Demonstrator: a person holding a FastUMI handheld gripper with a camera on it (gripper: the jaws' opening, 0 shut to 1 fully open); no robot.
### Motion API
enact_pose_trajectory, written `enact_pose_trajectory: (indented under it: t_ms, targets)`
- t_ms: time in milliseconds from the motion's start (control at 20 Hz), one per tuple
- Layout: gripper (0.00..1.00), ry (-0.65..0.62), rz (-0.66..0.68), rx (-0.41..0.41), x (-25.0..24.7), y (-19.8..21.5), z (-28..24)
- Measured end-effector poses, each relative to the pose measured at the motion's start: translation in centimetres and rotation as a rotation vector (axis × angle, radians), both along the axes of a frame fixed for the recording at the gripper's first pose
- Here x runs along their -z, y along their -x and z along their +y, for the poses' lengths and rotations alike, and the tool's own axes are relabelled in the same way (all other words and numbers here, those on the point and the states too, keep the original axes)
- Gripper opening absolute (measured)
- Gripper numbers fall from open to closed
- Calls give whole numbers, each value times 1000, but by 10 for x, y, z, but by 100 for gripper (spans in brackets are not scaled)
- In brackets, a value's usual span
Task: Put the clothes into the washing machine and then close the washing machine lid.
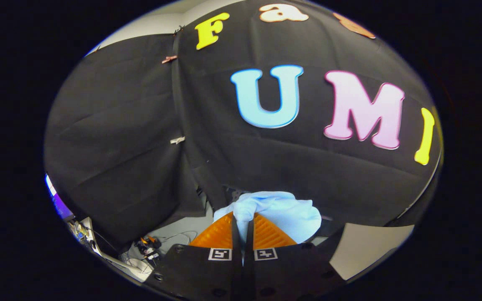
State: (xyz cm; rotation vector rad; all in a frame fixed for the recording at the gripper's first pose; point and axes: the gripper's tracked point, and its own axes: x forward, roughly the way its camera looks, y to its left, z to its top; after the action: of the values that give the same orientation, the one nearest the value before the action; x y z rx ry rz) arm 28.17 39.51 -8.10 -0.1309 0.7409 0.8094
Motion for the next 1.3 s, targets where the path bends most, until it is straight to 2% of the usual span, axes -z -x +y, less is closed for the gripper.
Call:
enact_pose_trajectory:
  t_ms: [250,450,650,1000,1050,1300]
  targets:
    - [5,80,57,-158,89,8,34]
    - [5,197,53,-308,159,11,28]
    - [5,276,80,-367,210,14,18]
    - [5,366,191,-406,266,42,7]
    - [11,380,202,-413,273,44,3]
    - [75,380,140,-427,263,38,4]
